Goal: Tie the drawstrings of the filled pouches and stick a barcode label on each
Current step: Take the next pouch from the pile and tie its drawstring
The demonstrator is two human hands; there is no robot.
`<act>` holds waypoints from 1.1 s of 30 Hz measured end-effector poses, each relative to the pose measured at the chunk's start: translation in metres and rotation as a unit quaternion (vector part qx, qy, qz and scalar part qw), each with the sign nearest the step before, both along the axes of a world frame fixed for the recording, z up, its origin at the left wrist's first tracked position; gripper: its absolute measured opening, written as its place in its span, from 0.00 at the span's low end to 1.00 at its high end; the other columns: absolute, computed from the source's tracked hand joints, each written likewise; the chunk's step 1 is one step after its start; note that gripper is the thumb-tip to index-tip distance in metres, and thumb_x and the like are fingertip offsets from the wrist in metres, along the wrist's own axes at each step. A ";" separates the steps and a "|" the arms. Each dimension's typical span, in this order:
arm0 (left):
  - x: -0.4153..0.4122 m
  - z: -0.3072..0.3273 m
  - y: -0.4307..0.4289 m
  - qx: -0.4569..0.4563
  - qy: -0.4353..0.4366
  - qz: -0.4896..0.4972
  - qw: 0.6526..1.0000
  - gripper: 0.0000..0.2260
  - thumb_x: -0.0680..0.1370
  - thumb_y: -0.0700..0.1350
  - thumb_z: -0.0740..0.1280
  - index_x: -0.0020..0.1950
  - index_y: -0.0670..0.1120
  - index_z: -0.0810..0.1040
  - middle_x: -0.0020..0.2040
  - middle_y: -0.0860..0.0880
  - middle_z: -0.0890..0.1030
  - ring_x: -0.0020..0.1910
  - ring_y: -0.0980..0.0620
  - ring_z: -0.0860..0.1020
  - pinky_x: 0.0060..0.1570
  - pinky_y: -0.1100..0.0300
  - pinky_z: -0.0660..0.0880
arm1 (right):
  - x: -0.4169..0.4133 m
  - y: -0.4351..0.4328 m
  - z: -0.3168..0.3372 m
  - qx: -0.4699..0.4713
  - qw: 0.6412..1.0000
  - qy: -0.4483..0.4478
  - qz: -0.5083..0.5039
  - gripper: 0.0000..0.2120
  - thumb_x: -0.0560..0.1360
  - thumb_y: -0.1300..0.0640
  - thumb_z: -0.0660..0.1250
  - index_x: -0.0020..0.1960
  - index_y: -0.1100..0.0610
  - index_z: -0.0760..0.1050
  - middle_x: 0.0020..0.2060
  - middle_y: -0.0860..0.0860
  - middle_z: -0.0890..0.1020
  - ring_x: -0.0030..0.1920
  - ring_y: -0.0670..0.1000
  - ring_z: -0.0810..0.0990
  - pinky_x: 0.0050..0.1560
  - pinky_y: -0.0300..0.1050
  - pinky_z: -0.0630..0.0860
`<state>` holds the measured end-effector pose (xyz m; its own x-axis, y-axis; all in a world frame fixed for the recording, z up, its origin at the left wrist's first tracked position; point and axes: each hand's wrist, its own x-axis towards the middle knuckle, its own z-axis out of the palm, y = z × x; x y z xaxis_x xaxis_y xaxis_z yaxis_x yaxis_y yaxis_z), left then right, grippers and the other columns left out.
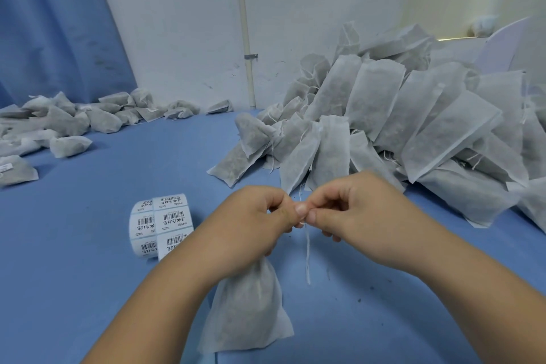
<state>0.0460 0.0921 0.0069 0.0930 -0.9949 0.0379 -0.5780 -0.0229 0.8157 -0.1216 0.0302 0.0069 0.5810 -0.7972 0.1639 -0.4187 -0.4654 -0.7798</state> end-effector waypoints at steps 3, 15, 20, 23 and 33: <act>0.002 0.003 0.002 0.027 0.005 -0.019 0.999 0.10 0.76 0.56 0.68 0.38 0.52 0.80 0.31 0.56 0.77 0.26 0.57 0.71 0.27 0.69 0.66 | 0.000 0.000 -0.001 0.008 1.000 0.014 -0.003 0.07 0.74 0.52 0.71 0.38 0.50 0.82 0.27 0.44 0.77 0.31 0.44 0.74 0.41 0.50 0.78; 0.005 0.003 0.004 0.025 -0.028 -0.020 0.999 0.06 0.73 0.54 0.73 0.39 0.53 0.82 0.24 0.59 0.72 0.25 0.60 0.68 0.26 0.70 0.63 | 0.000 -0.006 -0.001 0.341 0.932 -0.109 0.060 0.09 0.75 0.63 0.67 0.37 0.57 0.79 0.27 0.48 0.65 0.26 0.46 0.61 0.25 0.37 0.61; 0.004 0.003 0.004 0.003 -0.042 -0.012 0.999 0.07 0.73 0.52 0.74 0.39 0.51 0.82 0.21 0.60 0.71 0.22 0.62 0.67 0.24 0.73 0.61 | 0.000 -0.008 0.002 0.475 0.865 -0.119 0.109 0.03 0.69 0.61 0.66 0.37 0.56 0.73 0.27 0.47 0.60 0.24 0.44 0.57 0.22 0.35 0.56; 0.001 0.004 0.004 -0.011 -0.059 -0.010 0.998 0.07 0.73 0.52 0.74 0.38 0.52 0.82 0.21 0.61 0.71 0.22 0.63 0.68 0.24 0.73 0.62 | 0.000 -0.011 0.000 0.505 0.847 -0.125 0.112 0.07 0.72 0.61 0.61 0.36 0.56 0.73 0.26 0.47 0.61 0.23 0.44 0.59 0.22 0.35 0.58; 0.004 0.002 0.002 -0.006 -0.073 -0.013 0.997 0.06 0.75 0.52 0.72 0.40 0.53 0.82 0.21 0.63 0.72 0.23 0.65 0.70 0.24 0.73 0.63 | 0.006 -0.003 -0.007 0.274 0.953 -0.115 0.061 0.08 0.69 0.58 0.75 0.35 0.55 0.77 0.30 0.51 0.80 0.32 0.45 0.80 0.32 0.36 0.73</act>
